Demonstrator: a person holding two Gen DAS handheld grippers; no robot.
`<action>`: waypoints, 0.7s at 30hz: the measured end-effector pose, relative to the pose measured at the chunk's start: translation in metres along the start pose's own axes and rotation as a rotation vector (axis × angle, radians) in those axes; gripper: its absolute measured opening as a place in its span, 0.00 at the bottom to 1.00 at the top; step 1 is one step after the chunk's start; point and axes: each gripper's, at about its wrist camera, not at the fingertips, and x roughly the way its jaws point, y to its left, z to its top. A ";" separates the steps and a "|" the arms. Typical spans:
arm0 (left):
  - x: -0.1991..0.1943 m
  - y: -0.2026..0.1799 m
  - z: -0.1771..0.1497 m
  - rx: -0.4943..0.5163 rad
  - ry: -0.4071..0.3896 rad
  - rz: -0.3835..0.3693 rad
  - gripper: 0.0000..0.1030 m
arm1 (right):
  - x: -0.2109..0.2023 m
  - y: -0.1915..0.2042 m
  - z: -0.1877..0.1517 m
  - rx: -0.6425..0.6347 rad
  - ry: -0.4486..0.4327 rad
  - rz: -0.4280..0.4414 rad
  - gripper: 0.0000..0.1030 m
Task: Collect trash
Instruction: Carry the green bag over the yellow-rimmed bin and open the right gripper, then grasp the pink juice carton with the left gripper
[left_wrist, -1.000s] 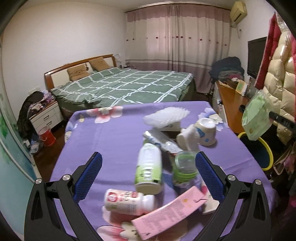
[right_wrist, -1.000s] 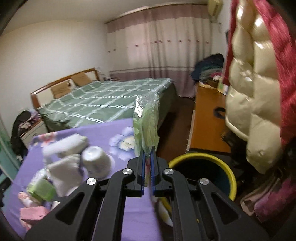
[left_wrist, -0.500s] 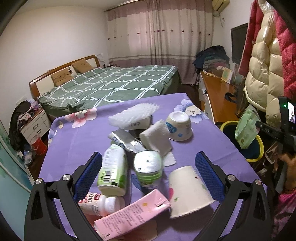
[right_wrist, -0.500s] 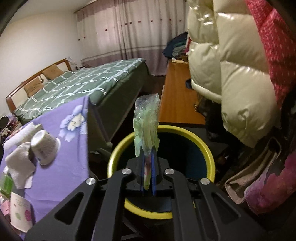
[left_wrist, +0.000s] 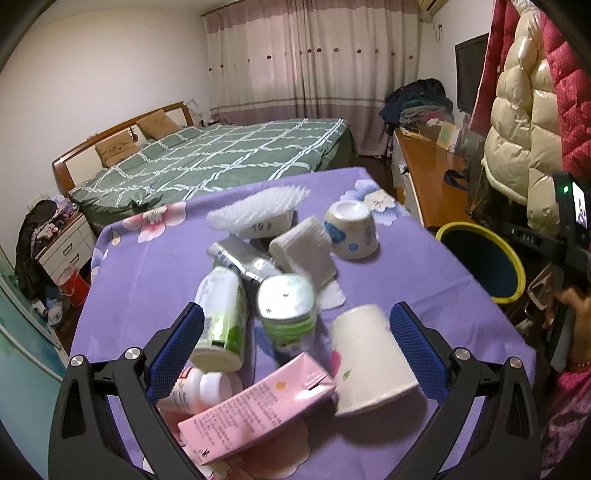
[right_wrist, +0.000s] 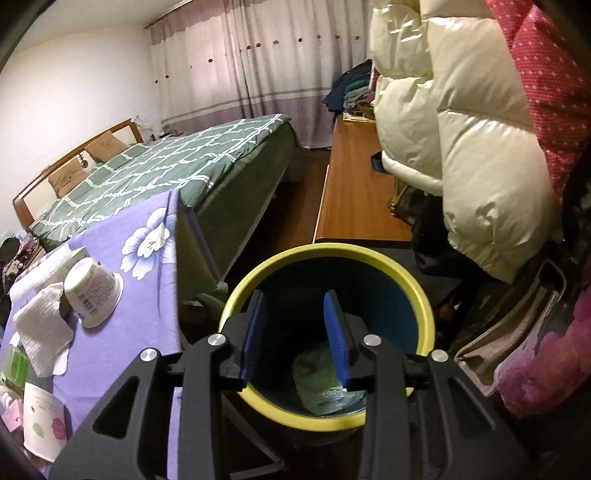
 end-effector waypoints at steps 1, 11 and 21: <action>0.001 0.003 -0.003 -0.003 0.006 0.001 0.97 | 0.000 0.002 0.000 -0.003 0.001 0.003 0.32; 0.007 0.050 -0.050 -0.036 0.110 -0.005 0.96 | 0.001 0.020 -0.003 -0.027 0.013 0.033 0.35; 0.019 0.049 -0.074 0.008 0.195 -0.114 0.96 | -0.003 0.033 -0.003 -0.047 0.010 0.051 0.36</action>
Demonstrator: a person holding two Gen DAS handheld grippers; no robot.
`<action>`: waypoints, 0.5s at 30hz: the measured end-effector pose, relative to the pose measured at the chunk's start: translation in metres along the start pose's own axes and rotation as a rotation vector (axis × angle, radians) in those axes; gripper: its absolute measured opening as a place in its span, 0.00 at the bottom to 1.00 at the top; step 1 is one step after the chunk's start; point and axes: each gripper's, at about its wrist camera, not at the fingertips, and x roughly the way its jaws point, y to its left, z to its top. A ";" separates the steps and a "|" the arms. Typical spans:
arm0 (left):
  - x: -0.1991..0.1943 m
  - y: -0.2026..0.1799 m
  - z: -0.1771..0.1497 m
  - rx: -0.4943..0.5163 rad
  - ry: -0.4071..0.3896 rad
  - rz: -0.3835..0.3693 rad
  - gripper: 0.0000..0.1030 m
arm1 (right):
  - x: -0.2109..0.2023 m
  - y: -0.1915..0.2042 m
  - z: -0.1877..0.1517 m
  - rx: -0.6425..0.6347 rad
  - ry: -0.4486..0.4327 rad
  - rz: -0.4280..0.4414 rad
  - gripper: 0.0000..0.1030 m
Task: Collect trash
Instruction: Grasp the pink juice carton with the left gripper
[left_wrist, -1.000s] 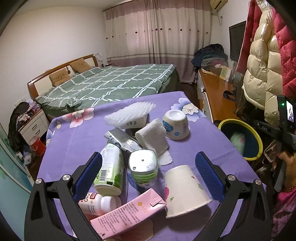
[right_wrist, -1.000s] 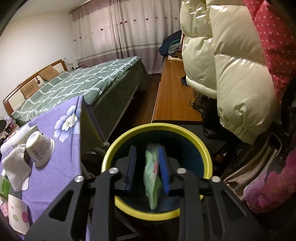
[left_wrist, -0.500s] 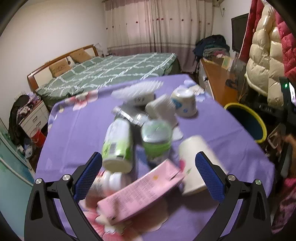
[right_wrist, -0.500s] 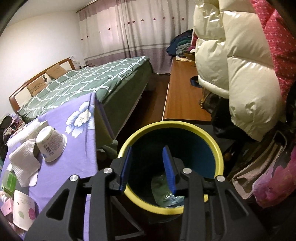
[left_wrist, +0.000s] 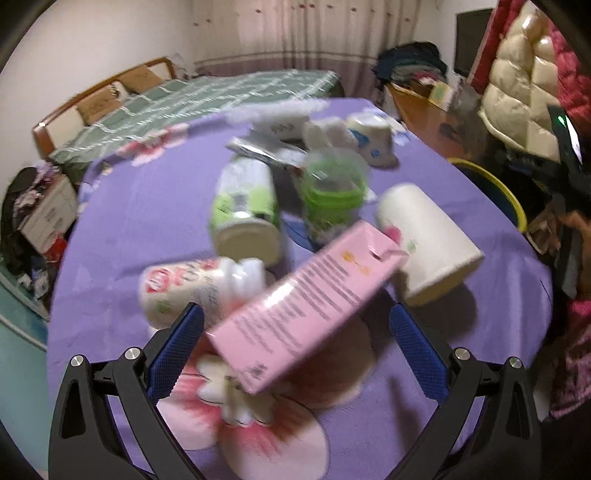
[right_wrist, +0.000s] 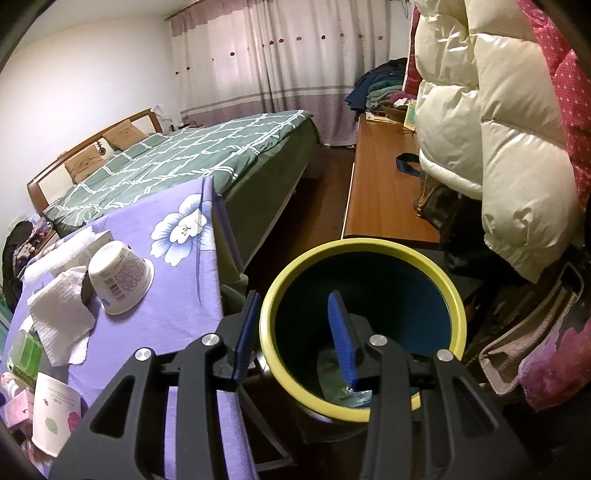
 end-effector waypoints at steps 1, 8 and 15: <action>0.001 -0.004 -0.001 0.006 0.009 -0.023 0.96 | 0.000 0.000 0.000 0.000 0.000 0.000 0.36; -0.005 -0.033 -0.001 0.071 0.019 -0.193 0.95 | 0.000 0.000 -0.001 0.002 0.002 0.012 0.36; 0.017 -0.035 0.013 0.091 0.032 -0.126 0.77 | -0.001 0.000 -0.003 0.007 0.001 0.017 0.36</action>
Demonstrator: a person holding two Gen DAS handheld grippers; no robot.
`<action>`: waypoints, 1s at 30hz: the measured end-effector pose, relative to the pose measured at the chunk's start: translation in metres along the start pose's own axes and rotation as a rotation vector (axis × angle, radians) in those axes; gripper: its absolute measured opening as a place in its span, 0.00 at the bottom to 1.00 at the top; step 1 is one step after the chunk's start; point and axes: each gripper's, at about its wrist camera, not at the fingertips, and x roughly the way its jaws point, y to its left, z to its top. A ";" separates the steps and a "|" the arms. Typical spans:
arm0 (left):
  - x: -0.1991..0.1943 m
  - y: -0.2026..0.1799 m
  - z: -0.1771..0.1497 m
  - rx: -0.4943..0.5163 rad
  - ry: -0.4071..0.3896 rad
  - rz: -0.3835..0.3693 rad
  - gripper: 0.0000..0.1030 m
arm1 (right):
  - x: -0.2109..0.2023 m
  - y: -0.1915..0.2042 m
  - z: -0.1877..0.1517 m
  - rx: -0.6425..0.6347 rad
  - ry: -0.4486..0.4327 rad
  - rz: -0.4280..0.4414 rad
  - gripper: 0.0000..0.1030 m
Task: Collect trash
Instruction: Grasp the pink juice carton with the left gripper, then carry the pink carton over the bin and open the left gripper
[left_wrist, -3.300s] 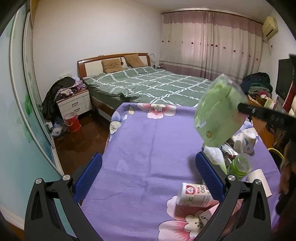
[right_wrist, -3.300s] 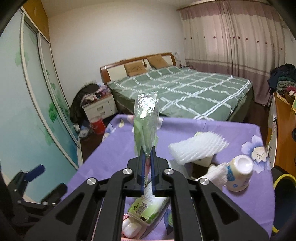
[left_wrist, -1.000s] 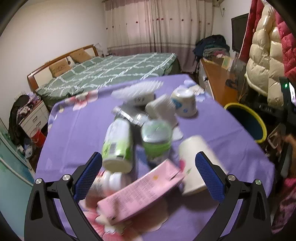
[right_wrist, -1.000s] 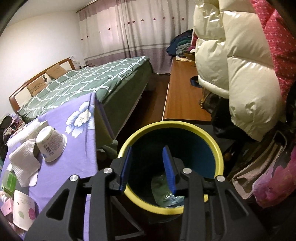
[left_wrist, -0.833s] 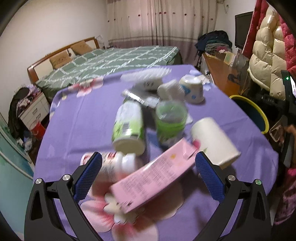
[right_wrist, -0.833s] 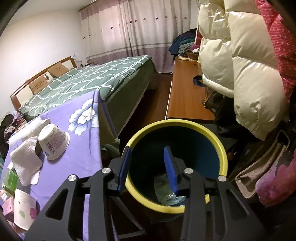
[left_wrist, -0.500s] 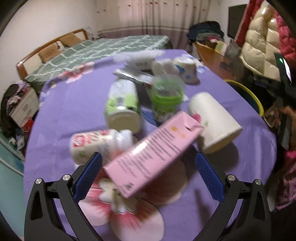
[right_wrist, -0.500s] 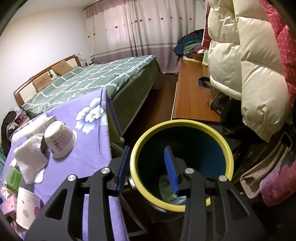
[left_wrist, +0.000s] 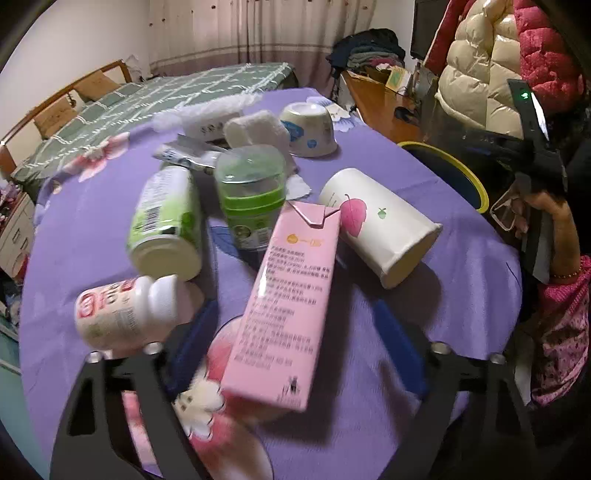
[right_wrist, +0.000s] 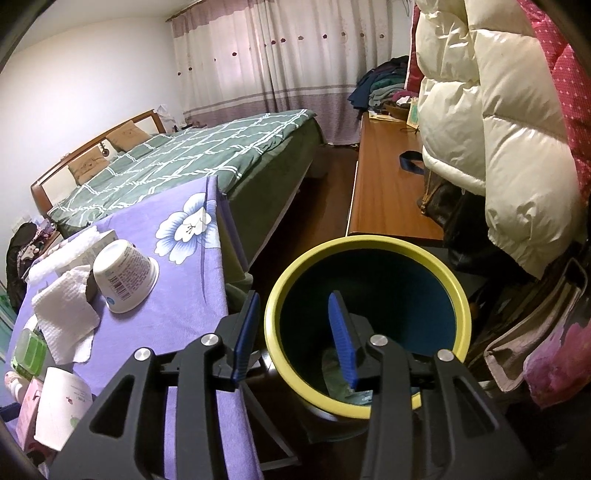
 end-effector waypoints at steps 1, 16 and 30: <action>0.006 0.000 0.002 0.007 0.009 -0.007 0.71 | 0.000 0.000 0.000 0.001 -0.001 0.000 0.36; -0.024 0.005 0.017 0.010 -0.059 0.031 0.38 | -0.004 -0.006 -0.002 0.010 -0.009 0.014 0.36; -0.027 -0.065 0.119 0.037 -0.193 -0.100 0.38 | -0.037 -0.054 -0.006 0.046 -0.065 -0.067 0.36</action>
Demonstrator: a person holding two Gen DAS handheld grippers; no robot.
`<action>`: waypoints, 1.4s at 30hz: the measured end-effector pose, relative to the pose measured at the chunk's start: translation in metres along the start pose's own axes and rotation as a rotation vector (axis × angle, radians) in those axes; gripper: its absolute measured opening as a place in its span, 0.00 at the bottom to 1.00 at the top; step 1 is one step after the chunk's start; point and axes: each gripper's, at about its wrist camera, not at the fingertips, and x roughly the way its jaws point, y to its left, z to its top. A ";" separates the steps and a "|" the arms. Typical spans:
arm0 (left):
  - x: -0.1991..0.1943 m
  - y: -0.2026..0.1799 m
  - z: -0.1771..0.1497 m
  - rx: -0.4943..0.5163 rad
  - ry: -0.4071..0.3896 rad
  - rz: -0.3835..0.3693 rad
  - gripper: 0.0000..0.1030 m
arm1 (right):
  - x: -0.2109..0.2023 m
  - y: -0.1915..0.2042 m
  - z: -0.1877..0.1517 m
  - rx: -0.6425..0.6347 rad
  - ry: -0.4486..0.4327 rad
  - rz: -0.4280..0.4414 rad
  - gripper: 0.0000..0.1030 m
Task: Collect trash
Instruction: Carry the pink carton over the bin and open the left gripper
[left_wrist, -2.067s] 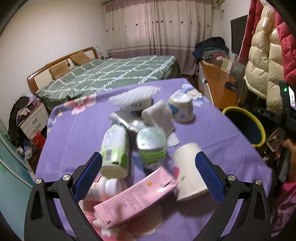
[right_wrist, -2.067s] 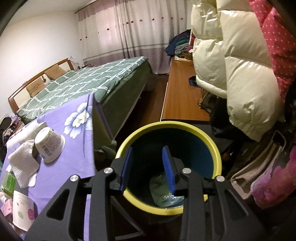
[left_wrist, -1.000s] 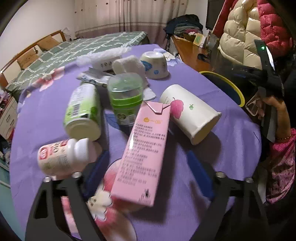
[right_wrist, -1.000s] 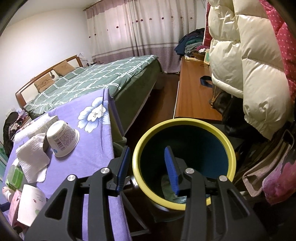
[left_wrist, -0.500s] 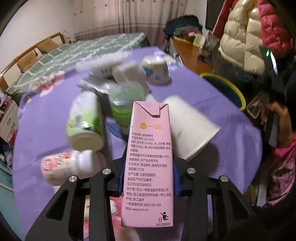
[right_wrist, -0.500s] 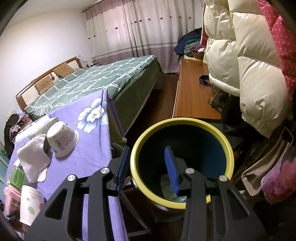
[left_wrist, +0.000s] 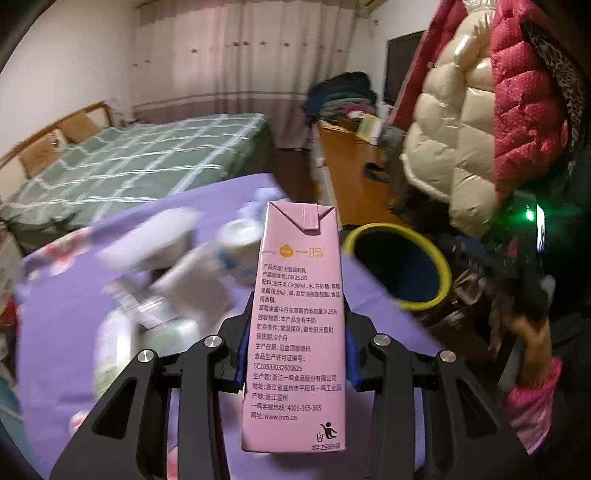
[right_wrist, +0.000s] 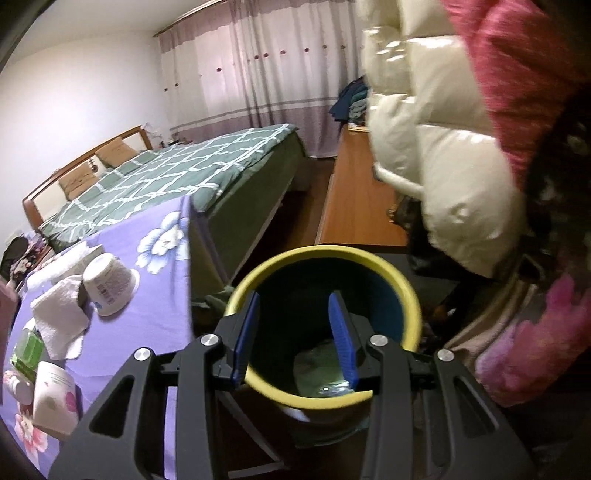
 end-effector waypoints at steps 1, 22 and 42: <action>0.010 -0.009 0.007 0.004 0.007 -0.019 0.38 | -0.002 -0.007 -0.001 0.010 -0.003 -0.012 0.37; 0.193 -0.179 0.079 0.115 0.057 -0.041 0.80 | 0.006 -0.077 -0.017 0.084 0.038 -0.088 0.40; -0.014 0.012 0.025 -0.102 -0.194 0.321 0.95 | 0.021 0.063 -0.001 -0.141 0.076 0.167 0.40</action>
